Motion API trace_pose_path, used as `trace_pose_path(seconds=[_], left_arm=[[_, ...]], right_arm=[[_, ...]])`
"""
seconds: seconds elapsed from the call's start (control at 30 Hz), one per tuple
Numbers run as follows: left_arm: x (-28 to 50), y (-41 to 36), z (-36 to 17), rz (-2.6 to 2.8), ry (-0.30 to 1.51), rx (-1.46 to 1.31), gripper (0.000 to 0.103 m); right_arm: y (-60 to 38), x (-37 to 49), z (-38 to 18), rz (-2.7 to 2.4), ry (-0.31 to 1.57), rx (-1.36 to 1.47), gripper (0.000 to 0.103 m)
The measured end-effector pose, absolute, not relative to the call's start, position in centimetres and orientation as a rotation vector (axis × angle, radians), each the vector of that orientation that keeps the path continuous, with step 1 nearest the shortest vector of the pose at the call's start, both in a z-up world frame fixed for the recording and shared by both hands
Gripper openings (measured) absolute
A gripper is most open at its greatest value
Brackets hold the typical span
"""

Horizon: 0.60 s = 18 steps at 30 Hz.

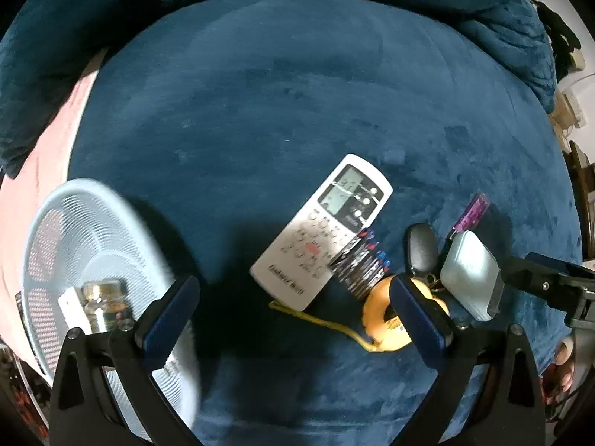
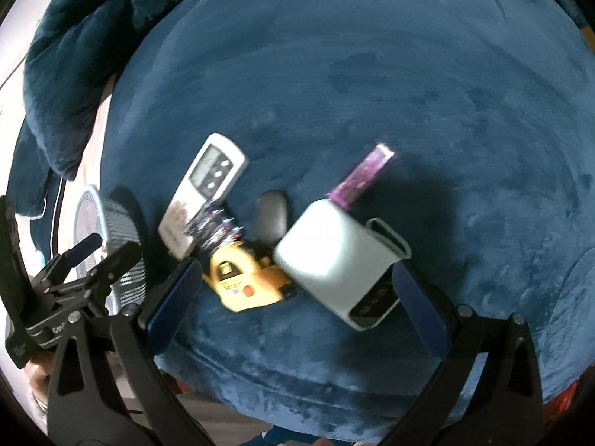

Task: Organize rigid objects
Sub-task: 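Grasp the black mouse with the left tool while the right tool grasps the purple lighter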

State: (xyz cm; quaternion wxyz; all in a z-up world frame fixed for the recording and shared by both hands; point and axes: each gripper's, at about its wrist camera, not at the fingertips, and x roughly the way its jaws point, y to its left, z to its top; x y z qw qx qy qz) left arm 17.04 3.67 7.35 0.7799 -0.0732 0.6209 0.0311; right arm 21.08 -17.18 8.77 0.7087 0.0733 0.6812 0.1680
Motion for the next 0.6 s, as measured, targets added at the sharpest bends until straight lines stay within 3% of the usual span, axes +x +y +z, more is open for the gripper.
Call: trace_pose_path(seconds=[0.4,0.6], left_arm=[[20.0,0.8,4.7,-0.007,1.379,-0.138,0.102],[20.7,0.2,4.1,-0.024,1.382,-0.171,0.102]], right_arm=[[-19.0,23.5,5.6,0.272,1.544,0.225,0.101],[-18.9,24.5,3.8,0.222,1.548,0.272,0.07]])
